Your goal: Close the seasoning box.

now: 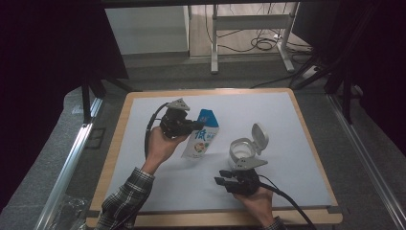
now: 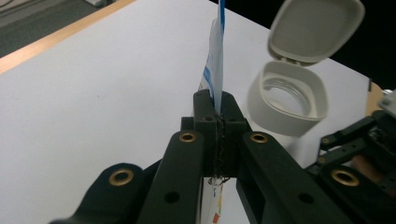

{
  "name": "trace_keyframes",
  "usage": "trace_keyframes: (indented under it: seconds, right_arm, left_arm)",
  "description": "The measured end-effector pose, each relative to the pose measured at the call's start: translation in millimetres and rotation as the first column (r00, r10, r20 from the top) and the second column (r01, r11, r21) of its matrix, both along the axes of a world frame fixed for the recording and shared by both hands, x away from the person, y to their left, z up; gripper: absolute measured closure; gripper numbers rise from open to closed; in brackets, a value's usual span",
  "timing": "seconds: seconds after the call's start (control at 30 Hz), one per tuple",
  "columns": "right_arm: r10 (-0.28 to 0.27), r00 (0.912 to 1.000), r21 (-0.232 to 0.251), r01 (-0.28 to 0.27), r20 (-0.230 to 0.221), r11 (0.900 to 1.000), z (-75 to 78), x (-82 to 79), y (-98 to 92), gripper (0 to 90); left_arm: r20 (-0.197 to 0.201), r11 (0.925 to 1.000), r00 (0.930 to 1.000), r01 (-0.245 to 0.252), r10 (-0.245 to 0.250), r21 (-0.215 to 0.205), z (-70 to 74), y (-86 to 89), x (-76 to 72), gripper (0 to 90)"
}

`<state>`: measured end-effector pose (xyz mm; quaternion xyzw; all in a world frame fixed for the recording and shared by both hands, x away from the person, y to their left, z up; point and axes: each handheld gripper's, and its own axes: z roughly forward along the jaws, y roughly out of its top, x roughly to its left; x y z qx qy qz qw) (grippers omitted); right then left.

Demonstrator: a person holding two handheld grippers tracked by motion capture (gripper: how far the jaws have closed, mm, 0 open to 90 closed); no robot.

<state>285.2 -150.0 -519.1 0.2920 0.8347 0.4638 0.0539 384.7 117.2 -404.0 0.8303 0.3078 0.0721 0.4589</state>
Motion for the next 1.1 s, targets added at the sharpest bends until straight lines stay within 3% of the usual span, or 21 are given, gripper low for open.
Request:
trace_keyframes:
  seconds: [0.5, 0.9, 1.1]
  right_arm:
    - [0.004, 0.9999, -0.017, -0.004, 0.011, 1.0, -0.4, 1.0, -2.6, 63.4]
    - [0.004, 1.0, -0.023, -0.004, -0.003, 1.0, -0.6, 0.0, -4.4, 63.3]
    - [-0.001, 1.0, -0.028, 0.001, -0.005, 1.0, -0.2, -0.3, -5.3, 63.3]
  left_arm:
    - [0.031, 0.9968, 0.9963, -0.079, 0.08, -0.01, -12.3, 12.3, 20.9, 89.2]
    - [0.033, 0.9956, 0.9955, -0.088, 0.089, -0.034, -13.4, 35.1, 5.5, 85.9]
    - [0.047, 0.9946, 0.9935, -0.103, 0.103, -0.013, -15.4, 45.0, -6.5, 85.2]
